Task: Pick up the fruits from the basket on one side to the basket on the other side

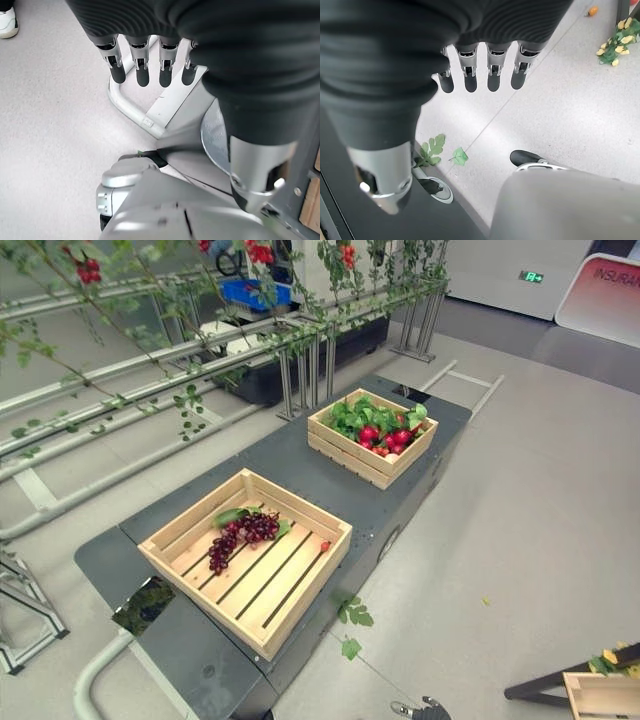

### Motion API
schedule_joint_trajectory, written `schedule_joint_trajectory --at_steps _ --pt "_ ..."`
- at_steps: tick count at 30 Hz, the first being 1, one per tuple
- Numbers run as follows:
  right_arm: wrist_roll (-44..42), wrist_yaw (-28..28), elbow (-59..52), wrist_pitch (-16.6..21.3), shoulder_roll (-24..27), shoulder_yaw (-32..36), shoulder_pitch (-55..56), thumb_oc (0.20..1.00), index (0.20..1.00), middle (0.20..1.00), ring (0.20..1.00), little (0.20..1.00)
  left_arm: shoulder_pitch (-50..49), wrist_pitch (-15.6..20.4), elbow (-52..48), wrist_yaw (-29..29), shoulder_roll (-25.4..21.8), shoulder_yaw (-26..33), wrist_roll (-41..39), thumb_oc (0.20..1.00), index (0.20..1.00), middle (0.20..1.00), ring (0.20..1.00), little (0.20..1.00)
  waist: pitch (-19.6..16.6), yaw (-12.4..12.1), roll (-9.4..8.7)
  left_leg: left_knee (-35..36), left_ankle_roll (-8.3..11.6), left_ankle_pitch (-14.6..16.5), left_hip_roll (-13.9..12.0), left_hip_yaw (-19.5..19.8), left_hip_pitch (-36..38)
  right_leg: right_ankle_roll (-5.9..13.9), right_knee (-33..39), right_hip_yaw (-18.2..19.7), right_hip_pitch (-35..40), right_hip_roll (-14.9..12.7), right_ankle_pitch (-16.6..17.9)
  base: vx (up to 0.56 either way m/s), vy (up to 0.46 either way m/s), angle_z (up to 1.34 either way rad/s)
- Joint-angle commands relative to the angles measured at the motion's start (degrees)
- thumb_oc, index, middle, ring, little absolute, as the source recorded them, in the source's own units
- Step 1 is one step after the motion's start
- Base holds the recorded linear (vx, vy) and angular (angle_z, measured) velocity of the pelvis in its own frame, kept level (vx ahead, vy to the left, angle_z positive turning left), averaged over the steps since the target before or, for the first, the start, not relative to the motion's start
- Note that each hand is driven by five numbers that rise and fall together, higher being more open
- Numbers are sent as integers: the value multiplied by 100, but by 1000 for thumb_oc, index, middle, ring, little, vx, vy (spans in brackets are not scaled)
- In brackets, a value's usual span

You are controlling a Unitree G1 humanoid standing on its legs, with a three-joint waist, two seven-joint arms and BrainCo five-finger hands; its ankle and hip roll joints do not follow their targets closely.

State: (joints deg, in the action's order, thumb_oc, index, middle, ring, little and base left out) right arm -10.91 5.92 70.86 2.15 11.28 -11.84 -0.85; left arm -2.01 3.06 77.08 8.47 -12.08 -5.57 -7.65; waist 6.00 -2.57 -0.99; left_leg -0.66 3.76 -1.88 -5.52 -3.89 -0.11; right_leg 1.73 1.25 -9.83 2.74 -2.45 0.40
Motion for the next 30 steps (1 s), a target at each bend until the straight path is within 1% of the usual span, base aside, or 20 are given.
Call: schedule_joint_trajectory --at_steps 1,2,3,4,5,7,9,10,11,12,14,16,17,18,19,20,21,23,26,30 --pt "-109 59 -72 125 125 -11 -289 1000 1000 1000 1000 1000 398 170 -55 -28 17 18 -370 1000 1000 1000 1000 1000 183 -75 -145 -243 29 -11 48 424 -352 265 126 146 134 85 -144 1 -64 8" --pt "-74 8 -35 131 178 -21 -302 1000 1000 1000 1000 1000 674 111 0 -97 -313 210 -520 1000 1000 1000 1000 1000 151 -33 -143 -265 72 -17 44 521 -375 265 118 195 123 98 -163 5 -35 6" --pt "-88 15 -59 125 196 -1 -276 1000 1000 1000 1000 1000 663 239 -109 -20 -284 240 -785 1000 1000 1000 1000 1000 147 -30 -149 -251 90 10 70 672 -360 244 109 260 106 106 -157 23 -6 6" --pt "-72 38 -59 126 204 -22 -257 1000 1000 1000 1000 1000 690 194 -211 37 -124 147 -721 1000 1000 1000 1000 1000 147 -28 -154 -225 120 -4 91 806 -377 239 133 282 113 110 -151 0 0 0" --pt "-80 64 -49 141 214 2 -232 1000 1000 1000 1000 1000 687 230 -317 60 -36 116 -905 1000 1000 1000 1000 1000 150 -38 -158 -213 122 -3 124 903 -403 240 140 260 113 100 -149 11 -5 -10" --pt "-95 78 -71 182 217 55 -172 1000 1000 1000 1000 1000 695 343 -451 27 19 141 -1081 1000 1000 1000 1000 1000 128 20 -142 -108 111 -47 106 858 -436 255 168 196 130 89 -171 8 -3 -4" --pt "-96 107 -162 179 265 95 -119 1000 1000 1000 1000 1000 479 418 -1260 -14 -13 3 -1185 1000 1000 1000 1000 1000 123 13 -104 -1 81 -79 94 858 -394 267 206 180 120 92 -166 19 2 9" --pt "-91 103 -253 179 295 104 -98 1000 1000 1000 1000 1000 350 454 -1786 -20 -108 -60 -1153 1000 1000 1000 1000 1000 149 4 -87 48 72 -91 94 846 -380 285 239 176 105 93 -145 0 0 0" --pt "-74 84 -339 179 320 96 -82 1000 1000 1000 1000 1000 285 454 -2073 -23 -184 -33 -1180 1000 1000 1000 1000 1000 165 -4 -75 82 64 -93 86 829 -359 294 248 191 94 90 -135 -18 30 1" --pt "-83 69 -426 171 367 121 -82 1000 1000 1000 1000 1000 113 473 -2799 -64 -318 -56 -1210 1000 1000 1000 1000 1000 209 -12 -53 96 56 -99 86 817 -362 312 255 202 54 79 -107 -19 37 0" --pt "-66 -4 -564 132 421 144 -58 1000 1000 1000 1000 1000 -164 406 -3838 -134 -580 16 -1197 1000 1000 1000 1000 1000 271 -24 -25 151 47 -127 69 767 -363 335 269 236 -2 81 -68 -21 46 -4" --pt "-48 -53 -591 87 444 196 -60 1000 1000 1000 1000 1000 -273 370 -4309 -184 -775 164 -1178 1000 1000 1000 1000 1000 323 -28 -6 216 48 -158 48 744 -356 355 276 252 -43 81 -49 -6 36 -5" --pt "-39 -78 -576 68 444 223 -55 1000 1000 1000 1000 1000 -362 363 -4700 -215 -876 249 -1197 1000 1000 1000 1000 1000 334 -36 -5 268 46 -170 42 736 -341 365 280 254 -57 83 -44 5 18 -3" --pt "-39 -78 -576 68 444 223 -55 1000 1000 1000 1000 1000 -364 362 -4702 -215 -877 250 -1197 1000 1000 1000 1000 1000 334 -36 -5 269 46 -170 42 735 -340 365 280 254 -56 83 -44 15 21 -5" --pt "2 -144 -550 32 426 262 -32 1000 1000 1000 1000 1000 -520 351 -5238 -264 -1036 419 -1205 1000 1000 1000 1000 1000 368 -40 -9 326 44 -191 41 738 -334 380 290 252 -58 79 -44 7 12 -6" --pt "2 -144 -550 32 425 261 -31 1000 1000 1000 1000 1000 -521 350 -5239 -264 -1037 419 -1205 1000 1000 1000 1000 1000 368 -39 -9 326 44 -192 41 738 -333 380 290 252 -57 79 -44 29 25 -5" --pt "43 -185 -506 12 414 294 -1 1000 1000 1000 1000 1000 -682 346 -5551 -294 -1117 588 -1312 1000 1000 1000 1000 1000 381 -50 -16 359 36 -181 45 736 -299 392 310 265 -46 73 -39 0 0 0" --pt "55 -220 -478 -6 414 319 12 1000 1000 1000 1000 1000 -852 324 -5928 -337 -1197 712 -1332 1000 1000 1000 1000 1000 398 -69 -18 381 26 -165 51 730 -275 404 328 277 -37 64 -38 22 13 -1" --pt "58 -244 -440 -23 414 335 13 1000 1000 1000 1000 1000 -1004 303 -6196 -379 -1234 844 -1410 1000 1000 1000 1000 1000 409 -100 -29 401 17 -152 56 727 -252 419 346 301 -27 57 -34 10 2 -1" --pt "65 -285 -435 -28 414 379 51 1000 1000 1000 1000 1000 -1382 298 -6856 -440 -1317 1152 -1503 1000 1000 1000 1000 1000 412 -148 -54 425 2 -121 55 726 -207 425 357 323 7 50 -53 33 8 -6"
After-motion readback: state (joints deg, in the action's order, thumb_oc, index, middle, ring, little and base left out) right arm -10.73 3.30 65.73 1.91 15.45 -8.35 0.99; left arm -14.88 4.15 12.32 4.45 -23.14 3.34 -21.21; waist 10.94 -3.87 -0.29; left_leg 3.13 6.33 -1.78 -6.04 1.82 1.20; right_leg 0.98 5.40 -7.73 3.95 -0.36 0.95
